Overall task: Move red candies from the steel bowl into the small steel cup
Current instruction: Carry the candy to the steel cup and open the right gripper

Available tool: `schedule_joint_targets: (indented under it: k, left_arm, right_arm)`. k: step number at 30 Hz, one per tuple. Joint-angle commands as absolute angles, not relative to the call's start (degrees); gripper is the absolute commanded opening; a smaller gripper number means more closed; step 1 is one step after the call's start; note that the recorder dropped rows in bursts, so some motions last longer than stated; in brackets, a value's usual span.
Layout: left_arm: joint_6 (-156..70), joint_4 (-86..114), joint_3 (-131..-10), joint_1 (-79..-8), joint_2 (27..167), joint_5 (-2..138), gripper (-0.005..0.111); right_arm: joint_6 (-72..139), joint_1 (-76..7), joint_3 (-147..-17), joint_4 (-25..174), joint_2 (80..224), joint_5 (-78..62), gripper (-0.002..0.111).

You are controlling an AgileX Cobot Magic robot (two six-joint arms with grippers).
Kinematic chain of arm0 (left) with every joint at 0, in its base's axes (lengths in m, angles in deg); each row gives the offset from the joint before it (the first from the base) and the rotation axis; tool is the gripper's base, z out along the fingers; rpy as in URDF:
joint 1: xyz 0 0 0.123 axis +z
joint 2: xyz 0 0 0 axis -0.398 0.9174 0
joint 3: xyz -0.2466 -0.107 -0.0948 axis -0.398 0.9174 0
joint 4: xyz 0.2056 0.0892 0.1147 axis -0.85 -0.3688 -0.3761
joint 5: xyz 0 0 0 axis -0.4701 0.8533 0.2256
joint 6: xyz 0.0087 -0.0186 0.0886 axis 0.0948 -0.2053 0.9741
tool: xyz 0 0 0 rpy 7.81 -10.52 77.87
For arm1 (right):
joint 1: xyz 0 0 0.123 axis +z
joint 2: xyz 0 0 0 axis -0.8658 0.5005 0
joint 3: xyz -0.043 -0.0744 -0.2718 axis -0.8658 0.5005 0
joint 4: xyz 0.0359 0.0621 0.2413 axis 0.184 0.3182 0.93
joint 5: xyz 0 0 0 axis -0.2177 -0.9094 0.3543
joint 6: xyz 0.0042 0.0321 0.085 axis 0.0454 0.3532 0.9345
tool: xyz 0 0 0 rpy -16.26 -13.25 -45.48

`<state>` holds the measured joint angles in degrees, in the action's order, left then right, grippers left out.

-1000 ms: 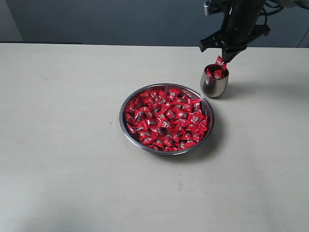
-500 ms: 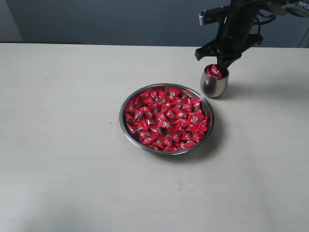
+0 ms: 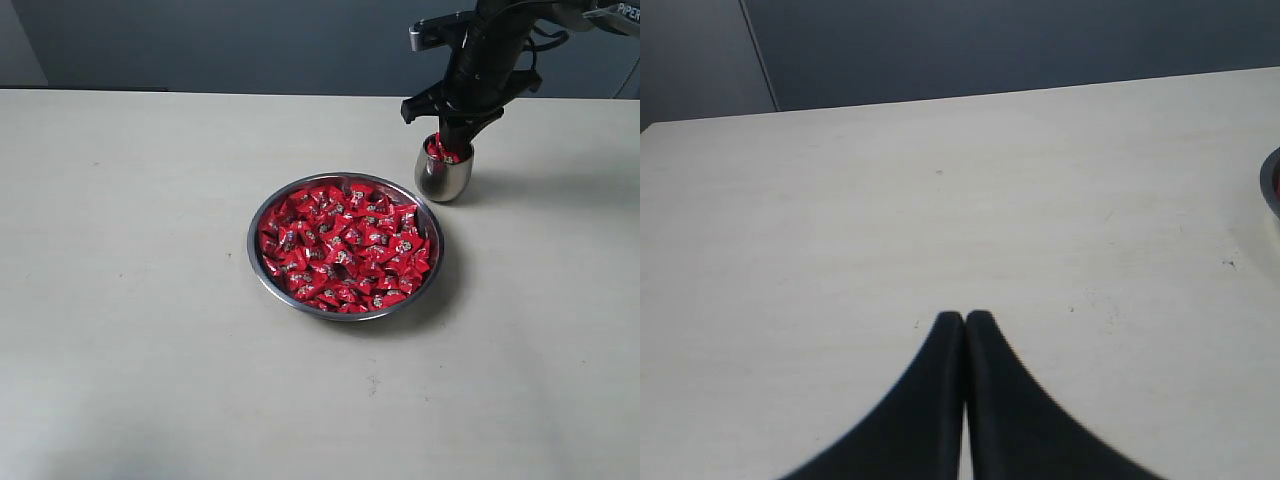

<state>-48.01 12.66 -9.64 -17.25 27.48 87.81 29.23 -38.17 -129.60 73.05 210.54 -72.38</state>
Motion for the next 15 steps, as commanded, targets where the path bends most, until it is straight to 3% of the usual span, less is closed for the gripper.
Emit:
schedule_joint_targets:
  k: [1,15]
  left_arm:
    - [-48.16,12.54,-10.12,-17.28,27.21,87.35,0.000]
    - [-48.16,12.54,-10.12,-17.28,27.21,87.35,0.000]
  right_arm:
    - [28.71,-38.24,-130.03,73.66,210.37,-71.87,0.035]
    - [28.71,-38.24,-130.03,73.76,208.16,-71.97,0.035]
